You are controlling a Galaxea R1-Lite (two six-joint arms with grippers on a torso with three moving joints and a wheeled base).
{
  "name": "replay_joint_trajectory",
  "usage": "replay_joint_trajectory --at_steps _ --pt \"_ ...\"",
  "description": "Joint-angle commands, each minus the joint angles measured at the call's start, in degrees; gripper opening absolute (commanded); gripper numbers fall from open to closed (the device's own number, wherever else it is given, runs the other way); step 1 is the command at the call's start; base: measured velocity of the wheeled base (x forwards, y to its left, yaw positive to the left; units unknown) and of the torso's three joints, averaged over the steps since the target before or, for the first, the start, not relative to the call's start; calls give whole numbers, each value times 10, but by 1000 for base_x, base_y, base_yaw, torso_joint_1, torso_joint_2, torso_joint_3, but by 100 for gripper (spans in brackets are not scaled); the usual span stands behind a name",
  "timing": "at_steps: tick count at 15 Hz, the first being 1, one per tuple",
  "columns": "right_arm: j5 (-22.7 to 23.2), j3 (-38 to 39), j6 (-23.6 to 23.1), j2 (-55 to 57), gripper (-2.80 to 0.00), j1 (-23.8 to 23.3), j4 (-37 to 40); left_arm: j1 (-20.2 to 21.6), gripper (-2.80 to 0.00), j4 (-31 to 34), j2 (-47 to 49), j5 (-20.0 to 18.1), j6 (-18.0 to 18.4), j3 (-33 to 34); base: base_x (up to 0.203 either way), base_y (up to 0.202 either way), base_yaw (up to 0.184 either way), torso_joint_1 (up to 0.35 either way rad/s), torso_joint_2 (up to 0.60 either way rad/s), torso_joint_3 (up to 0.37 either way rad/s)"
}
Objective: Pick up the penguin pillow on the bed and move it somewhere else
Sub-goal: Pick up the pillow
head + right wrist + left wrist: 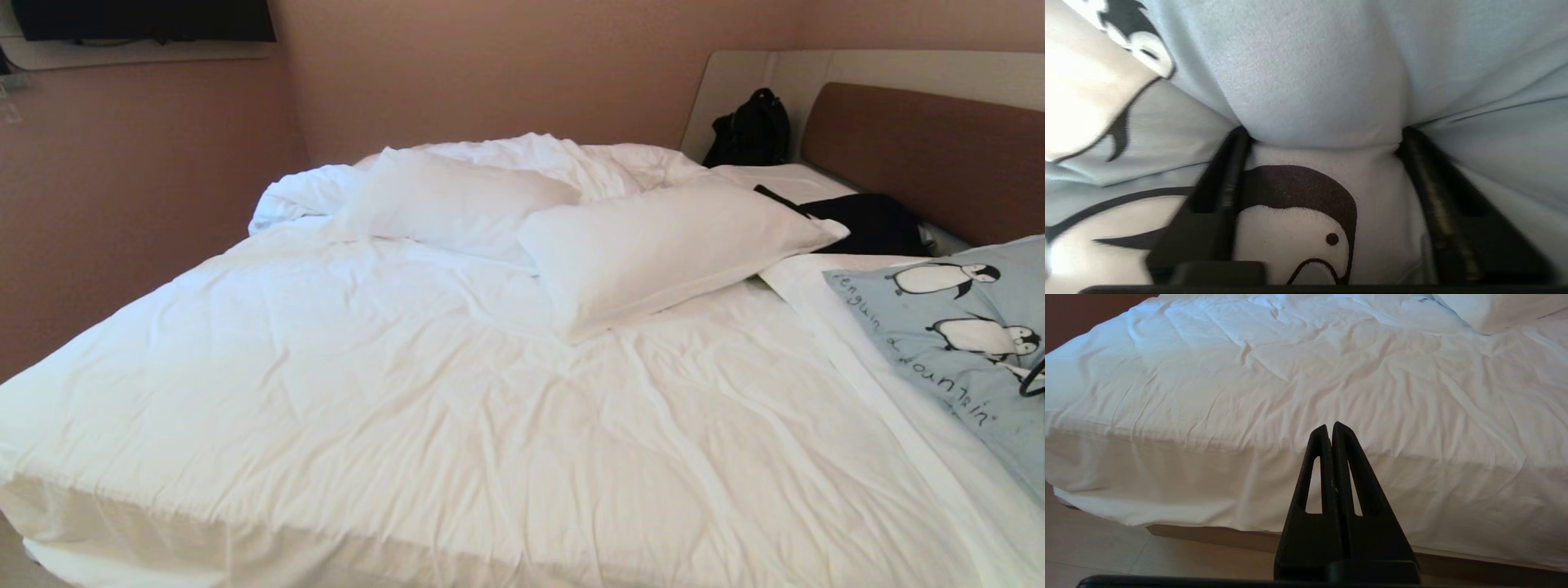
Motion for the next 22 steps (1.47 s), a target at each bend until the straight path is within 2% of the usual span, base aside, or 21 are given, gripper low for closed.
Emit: replay_joint_trajectory --at_steps 1,4,8,13,17,22 --pt "2 1 2 -9 -280 0 1 0 -280 0 0 0 0 0 0 0 0 0 0 0" --pt "11 1 4 -40 -280 0 19 0 -280 0 0 0 0 0 0 0 0 0 0 0" --pt "54 -1 6 -92 -280 0 58 0 -280 0 0 0 0 0 0 0 0 0 0 0" --pt "145 -1 34 -171 -280 0 97 0 -280 0 0 0 0 0 0 0 0 0 0 0" --pt "169 -1 38 -225 -280 5 122 0 -280 0 0 0 0 0 0 0 0 0 0 0" --pt "233 -4 76 -320 -280 6 132 0 -280 0 0 0 0 0 0 0 0 0 0 0"
